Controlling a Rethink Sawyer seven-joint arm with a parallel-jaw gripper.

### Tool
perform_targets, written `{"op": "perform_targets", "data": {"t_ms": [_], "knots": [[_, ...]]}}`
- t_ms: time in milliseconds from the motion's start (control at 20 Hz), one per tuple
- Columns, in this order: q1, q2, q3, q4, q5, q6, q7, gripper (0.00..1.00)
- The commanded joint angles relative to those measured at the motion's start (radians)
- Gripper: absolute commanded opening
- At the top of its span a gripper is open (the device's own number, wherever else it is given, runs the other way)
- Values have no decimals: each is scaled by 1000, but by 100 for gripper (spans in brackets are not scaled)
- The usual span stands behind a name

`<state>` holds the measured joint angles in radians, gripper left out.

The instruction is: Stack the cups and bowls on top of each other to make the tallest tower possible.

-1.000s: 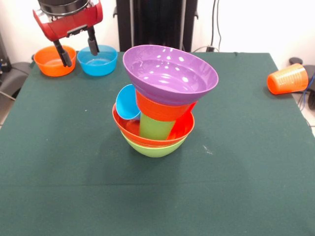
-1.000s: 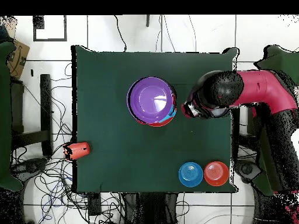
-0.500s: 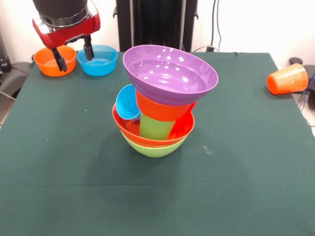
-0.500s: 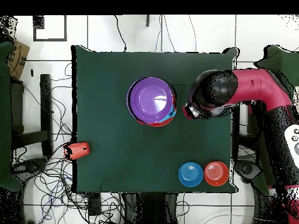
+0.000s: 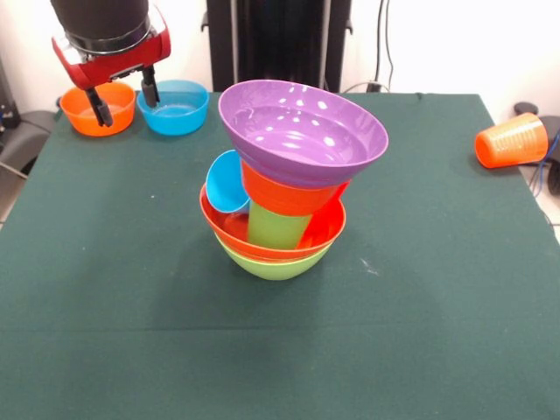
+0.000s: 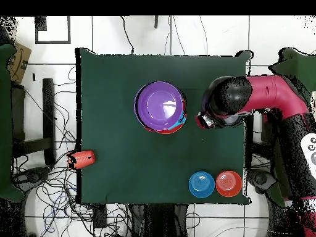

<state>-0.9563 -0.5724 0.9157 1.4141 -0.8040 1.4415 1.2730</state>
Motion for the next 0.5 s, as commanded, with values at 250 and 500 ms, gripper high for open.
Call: {"op": "perform_targets", "data": {"t_ms": [250, 500], "knots": [[30, -26, -58, 48, -48, 130, -349, 100], [10, -22, -55, 98, -56, 87, -340, 100]]}}
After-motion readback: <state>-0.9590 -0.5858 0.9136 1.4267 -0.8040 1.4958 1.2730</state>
